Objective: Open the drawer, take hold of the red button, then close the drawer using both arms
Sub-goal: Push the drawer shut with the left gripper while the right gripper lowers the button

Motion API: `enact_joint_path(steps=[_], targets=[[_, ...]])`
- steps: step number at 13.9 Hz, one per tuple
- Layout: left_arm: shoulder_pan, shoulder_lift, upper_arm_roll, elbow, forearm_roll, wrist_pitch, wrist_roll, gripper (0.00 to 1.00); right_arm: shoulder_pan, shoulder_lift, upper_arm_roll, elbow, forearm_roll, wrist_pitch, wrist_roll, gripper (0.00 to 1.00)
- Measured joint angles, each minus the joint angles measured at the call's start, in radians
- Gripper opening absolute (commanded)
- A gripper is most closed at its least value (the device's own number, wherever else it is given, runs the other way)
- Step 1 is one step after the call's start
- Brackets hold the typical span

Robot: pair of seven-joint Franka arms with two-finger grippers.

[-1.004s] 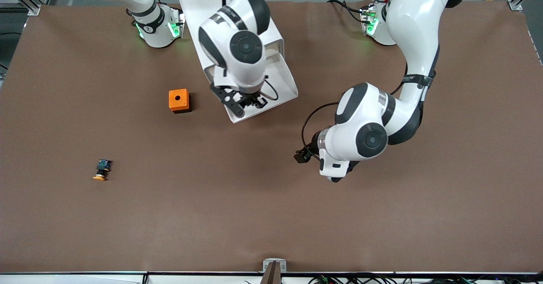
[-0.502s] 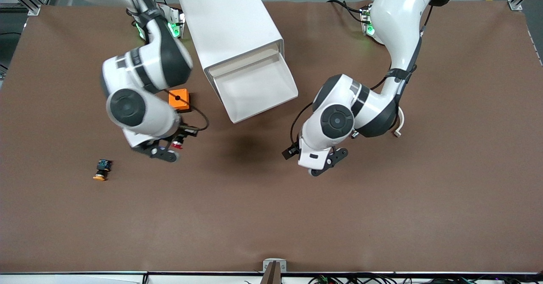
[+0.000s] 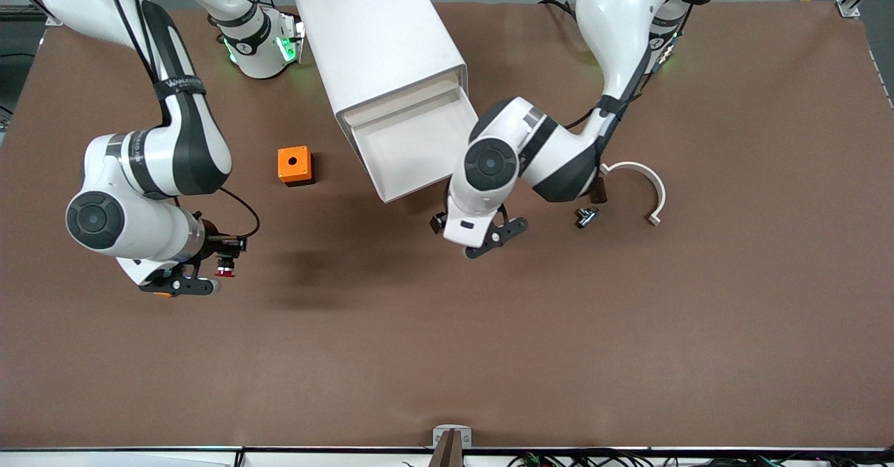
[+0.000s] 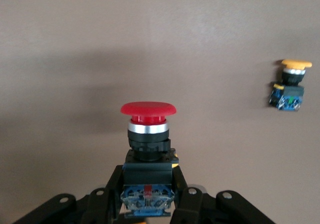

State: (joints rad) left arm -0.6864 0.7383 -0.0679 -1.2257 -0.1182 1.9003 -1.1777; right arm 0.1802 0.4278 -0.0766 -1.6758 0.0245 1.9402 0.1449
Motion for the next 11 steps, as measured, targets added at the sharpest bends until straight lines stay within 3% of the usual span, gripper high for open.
enact_joint_path(steps=[4,8,11], targets=[[-0.063,0.002,0.000,-0.024,0.005,0.000,-0.005,1.00,-0.069,-0.009,-0.002,-0.108,-0.009,0.146,-0.040,0.00],[-0.106,0.002,0.000,-0.046,0.005,0.001,-0.006,1.00,-0.072,-0.013,-0.032,-0.236,-0.016,0.377,-0.040,0.00],[-0.134,0.002,-0.001,-0.056,0.005,0.001,-0.021,1.00,-0.081,-0.009,-0.040,-0.280,-0.018,0.438,-0.040,0.00]])
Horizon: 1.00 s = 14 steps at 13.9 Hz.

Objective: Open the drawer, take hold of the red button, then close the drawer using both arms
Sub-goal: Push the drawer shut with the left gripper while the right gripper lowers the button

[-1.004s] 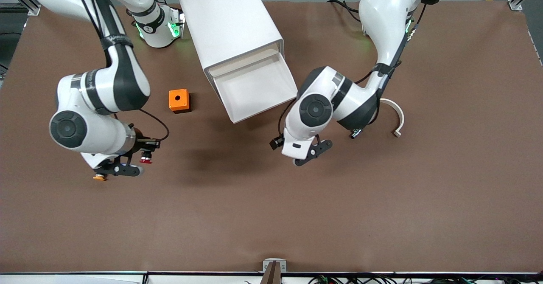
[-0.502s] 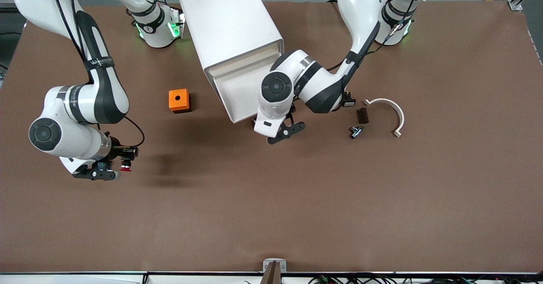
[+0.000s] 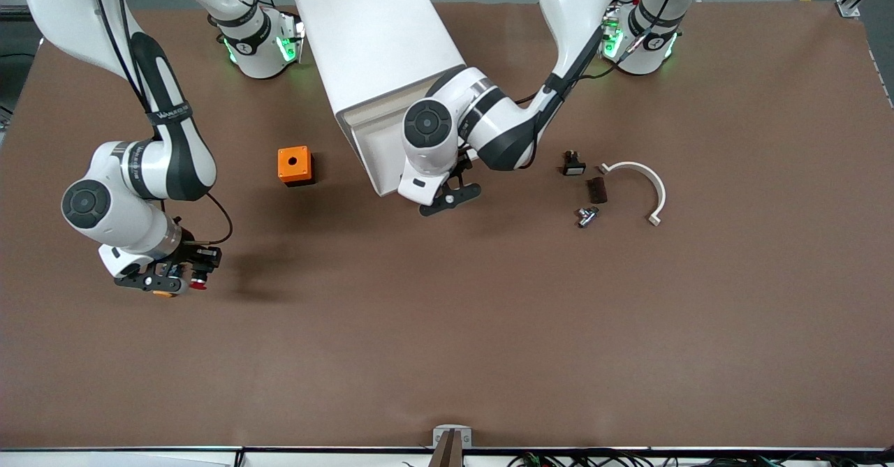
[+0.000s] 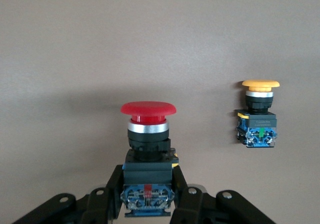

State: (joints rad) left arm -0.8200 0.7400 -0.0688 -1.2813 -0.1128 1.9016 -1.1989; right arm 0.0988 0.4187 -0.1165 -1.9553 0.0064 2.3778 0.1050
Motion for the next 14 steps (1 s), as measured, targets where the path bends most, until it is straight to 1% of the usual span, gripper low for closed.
enact_joint_path(steps=[3,7,10,12,14], targets=[[-0.016,0.000,-0.015,-0.001,0.000,0.000,-0.030,1.00,-0.009,0.020,-0.001,-0.019,-0.001,0.044,0.000,0.00],[-0.019,0.000,-0.072,-0.008,-0.015,0.000,-0.074,1.00,-0.023,0.067,-0.002,-0.027,-0.001,0.094,0.000,0.00],[-0.021,0.000,-0.109,-0.013,-0.026,0.000,-0.101,1.00,-0.025,0.081,-0.002,-0.020,-0.001,0.104,0.000,0.00],[-0.022,0.000,-0.127,-0.016,-0.058,0.000,-0.107,1.00,-0.025,0.096,-0.002,-0.015,-0.001,0.125,-0.001,0.01],[-0.023,0.000,-0.131,-0.023,-0.107,0.000,-0.107,1.00,-0.025,0.112,-0.002,-0.014,-0.001,0.139,-0.001,0.01]])
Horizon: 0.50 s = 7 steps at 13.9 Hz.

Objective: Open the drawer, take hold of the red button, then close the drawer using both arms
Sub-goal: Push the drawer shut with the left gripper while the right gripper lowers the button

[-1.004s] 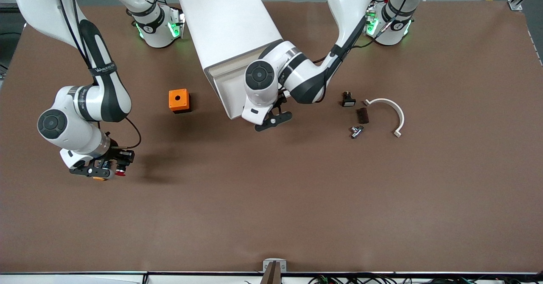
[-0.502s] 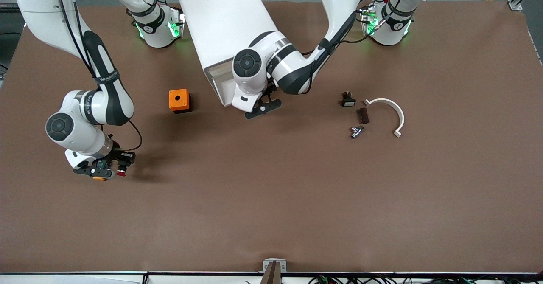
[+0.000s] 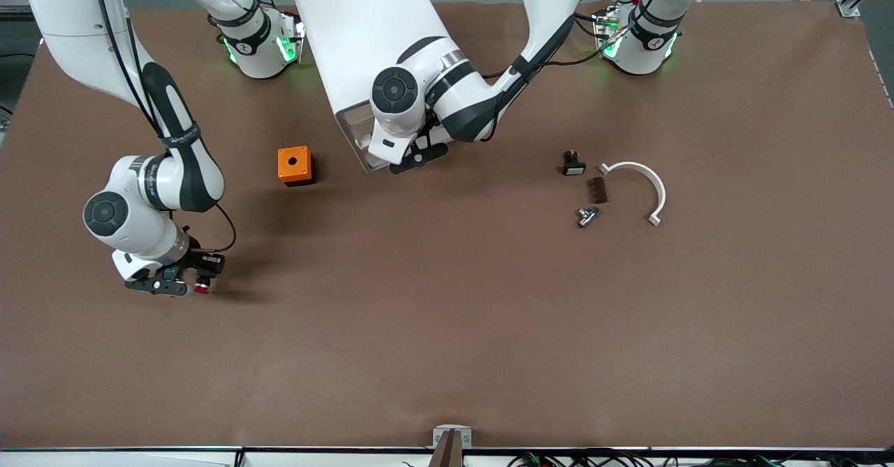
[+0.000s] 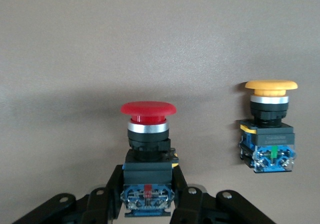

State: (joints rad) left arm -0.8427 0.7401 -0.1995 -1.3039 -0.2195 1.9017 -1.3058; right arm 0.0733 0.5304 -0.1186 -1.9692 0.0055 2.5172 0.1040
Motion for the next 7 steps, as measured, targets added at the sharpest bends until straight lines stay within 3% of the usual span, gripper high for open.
enact_joint_path(steps=[3,4,5,7], targets=[[0.000,0.000,0.000,-0.010,-0.061,0.001,0.000,1.00,0.000,0.017,0.000,0.005,0.000,0.006,0.000,0.08],[0.001,0.001,0.000,-0.011,-0.065,0.001,0.000,1.00,0.000,0.023,0.000,0.009,0.000,0.006,0.000,0.41],[0.002,0.001,0.000,-0.012,-0.068,0.001,0.002,1.00,-0.001,0.029,0.000,0.012,0.000,0.006,0.000,0.99],[0.006,0.001,0.000,-0.012,-0.074,0.001,0.006,1.00,-0.001,0.036,0.000,0.018,0.000,0.006,0.000,1.00]])
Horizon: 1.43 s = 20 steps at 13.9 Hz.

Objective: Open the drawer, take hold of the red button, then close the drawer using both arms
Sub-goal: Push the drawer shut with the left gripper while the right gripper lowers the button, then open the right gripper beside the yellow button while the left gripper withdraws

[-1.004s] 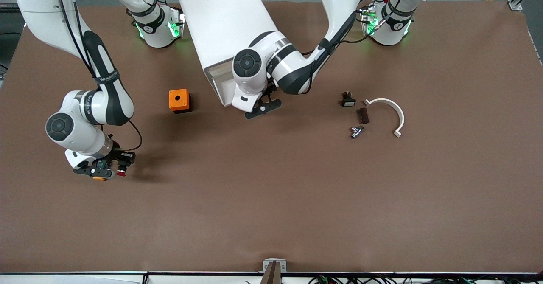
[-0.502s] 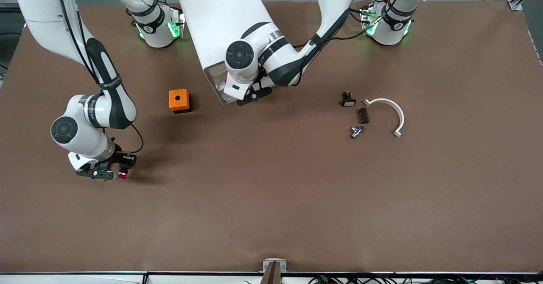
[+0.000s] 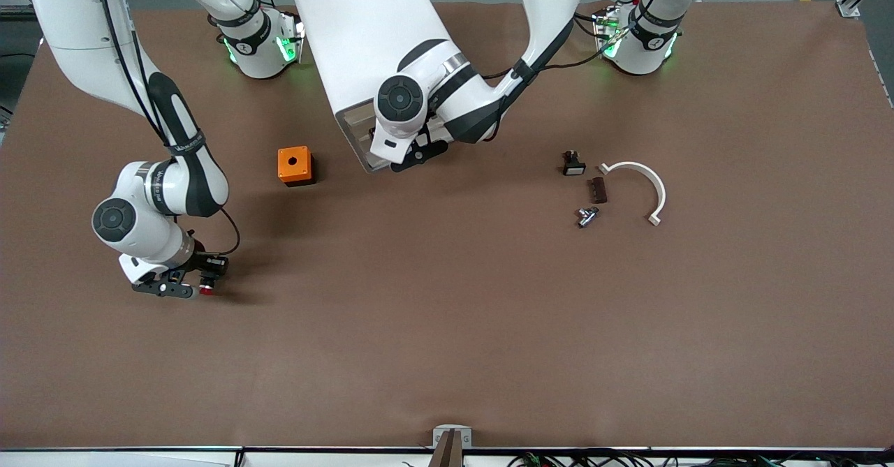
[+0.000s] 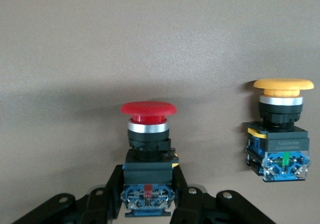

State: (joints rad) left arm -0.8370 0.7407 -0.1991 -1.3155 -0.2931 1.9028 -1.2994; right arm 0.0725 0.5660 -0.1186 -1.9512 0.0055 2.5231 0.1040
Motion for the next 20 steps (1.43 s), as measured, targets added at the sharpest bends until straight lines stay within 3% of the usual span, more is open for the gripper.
enact_joint_path(steps=[5,9,14,20], targets=[[0.089,-0.028,0.009,0.023,0.046,0.011,0.006,1.00,0.000,-0.001,0.001,0.031,0.000,-0.027,-0.002,1.00],[0.224,-0.170,0.012,0.043,0.093,0.004,0.020,0.99,0.001,-0.047,0.002,0.116,0.000,-0.222,-0.043,1.00],[0.463,-0.380,0.016,0.042,0.105,-0.261,0.317,0.99,0.001,-0.144,0.002,0.228,0.000,-0.521,-0.113,1.00],[0.631,-0.478,0.016,0.029,0.179,-0.417,0.650,1.00,0.002,-0.333,0.010,0.300,0.000,-0.810,-0.123,1.00]])
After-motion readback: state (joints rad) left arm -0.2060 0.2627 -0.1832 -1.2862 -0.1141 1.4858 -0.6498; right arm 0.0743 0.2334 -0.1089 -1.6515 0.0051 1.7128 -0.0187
